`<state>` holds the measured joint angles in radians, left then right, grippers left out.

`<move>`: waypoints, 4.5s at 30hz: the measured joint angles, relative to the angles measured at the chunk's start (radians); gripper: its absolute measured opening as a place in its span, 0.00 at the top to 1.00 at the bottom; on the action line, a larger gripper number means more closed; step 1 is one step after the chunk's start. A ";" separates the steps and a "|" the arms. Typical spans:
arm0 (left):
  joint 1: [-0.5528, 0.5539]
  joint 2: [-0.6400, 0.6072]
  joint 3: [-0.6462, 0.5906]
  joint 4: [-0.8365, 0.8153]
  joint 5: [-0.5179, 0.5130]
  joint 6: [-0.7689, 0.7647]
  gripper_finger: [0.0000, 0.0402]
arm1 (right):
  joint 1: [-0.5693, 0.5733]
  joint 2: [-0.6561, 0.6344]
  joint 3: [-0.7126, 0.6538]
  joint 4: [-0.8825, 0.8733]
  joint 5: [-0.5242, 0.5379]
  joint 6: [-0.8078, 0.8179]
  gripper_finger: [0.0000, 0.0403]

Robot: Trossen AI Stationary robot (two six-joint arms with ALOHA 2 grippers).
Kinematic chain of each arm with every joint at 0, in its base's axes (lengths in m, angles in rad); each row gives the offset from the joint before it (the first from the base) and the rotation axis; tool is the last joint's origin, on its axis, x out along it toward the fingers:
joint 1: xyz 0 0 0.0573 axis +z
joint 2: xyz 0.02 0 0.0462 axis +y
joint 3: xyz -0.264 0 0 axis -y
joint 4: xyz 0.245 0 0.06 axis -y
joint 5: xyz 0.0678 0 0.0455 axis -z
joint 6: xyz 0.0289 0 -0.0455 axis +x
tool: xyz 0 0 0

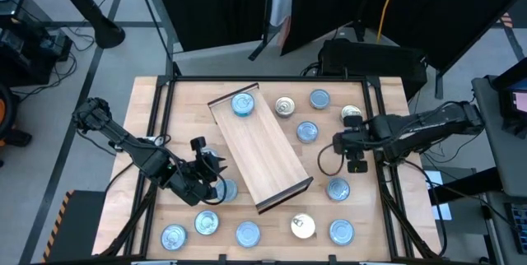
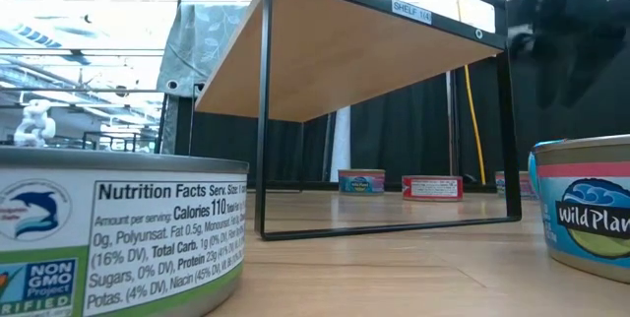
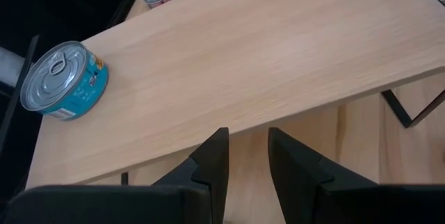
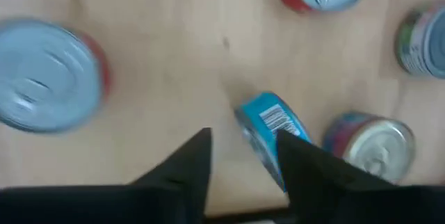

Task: Stack canned seafood by type on shelf
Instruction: Stack the yellow-blue tuna can on top of the yellow-blue tuna can on the shelf

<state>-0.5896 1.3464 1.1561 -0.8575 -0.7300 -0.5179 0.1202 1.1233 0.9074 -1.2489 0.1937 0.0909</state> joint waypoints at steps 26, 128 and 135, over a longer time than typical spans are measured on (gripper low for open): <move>0.000 0.000 0.000 0.010 0.000 0.009 0.75 | -0.311 0.198 -0.146 0.094 0.071 -0.539 0.24; -0.028 -0.008 0.001 -0.592 -0.276 -0.549 0.75 | -0.468 0.730 0.597 1.163 -0.440 0.385 0.52; -0.028 -0.007 0.001 -0.592 -0.275 -0.549 0.75 | -0.466 0.730 0.597 1.162 -0.341 0.311 0.26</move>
<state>-0.6178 1.3391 1.1568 -1.4494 -1.0054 -1.0668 -0.3458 1.8534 1.5047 -0.0873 -0.1474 0.4024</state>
